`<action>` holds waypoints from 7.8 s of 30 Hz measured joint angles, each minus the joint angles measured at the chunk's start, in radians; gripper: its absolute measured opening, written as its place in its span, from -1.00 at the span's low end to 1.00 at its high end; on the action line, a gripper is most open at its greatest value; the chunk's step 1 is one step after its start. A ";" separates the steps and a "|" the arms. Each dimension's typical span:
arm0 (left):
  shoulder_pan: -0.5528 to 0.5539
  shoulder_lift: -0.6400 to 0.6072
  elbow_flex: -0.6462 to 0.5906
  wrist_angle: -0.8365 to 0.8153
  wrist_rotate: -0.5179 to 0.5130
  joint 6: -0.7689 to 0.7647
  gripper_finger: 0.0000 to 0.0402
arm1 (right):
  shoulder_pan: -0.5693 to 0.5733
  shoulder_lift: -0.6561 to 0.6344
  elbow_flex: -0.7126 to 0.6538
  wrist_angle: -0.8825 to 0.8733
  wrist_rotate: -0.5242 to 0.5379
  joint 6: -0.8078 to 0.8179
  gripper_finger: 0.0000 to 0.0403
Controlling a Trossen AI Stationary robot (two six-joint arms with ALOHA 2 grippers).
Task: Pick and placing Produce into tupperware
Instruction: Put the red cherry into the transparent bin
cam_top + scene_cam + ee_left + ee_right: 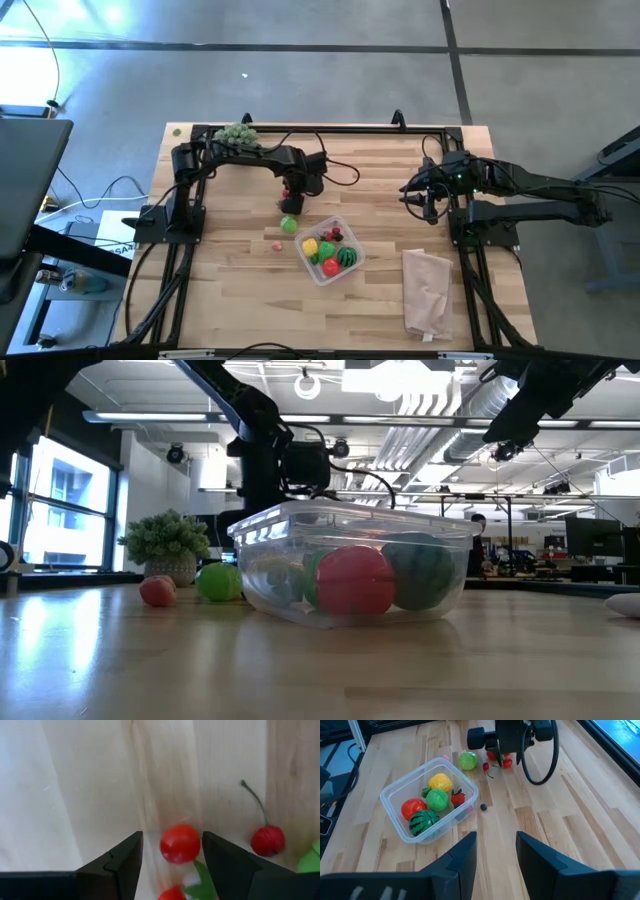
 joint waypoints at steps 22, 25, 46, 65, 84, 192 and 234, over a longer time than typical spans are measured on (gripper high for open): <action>-0.004 0.011 0.000 -0.005 -0.014 -0.019 -0.28 | 0.000 0.000 0.000 -0.002 0.000 0.000 -0.36; -0.004 0.012 0.000 -0.005 -0.014 -0.019 -0.34 | 0.000 0.000 0.000 -0.002 0.000 0.000 -0.36; -0.004 0.012 -0.001 0.001 -0.018 -0.031 -0.45 | 0.000 0.000 0.000 -0.004 0.000 0.000 -0.36; -0.023 0.007 0.281 -0.284 0.030 -0.100 -0.45 | 0.000 0.000 0.000 -0.004 0.000 0.000 -0.36; -0.319 0.022 0.536 -0.253 0.147 0.019 -0.44 | 0.000 0.000 0.000 -0.004 0.000 0.000 -0.36; 0.105 -0.158 -0.123 -0.028 -0.101 0.556 -0.42 | 0.000 0.000 0.000 -0.005 0.000 0.000 -0.36; 0.036 -0.158 -0.157 0.005 -0.062 0.658 -0.41 | 0.000 0.000 0.000 -0.005 0.000 0.000 -0.36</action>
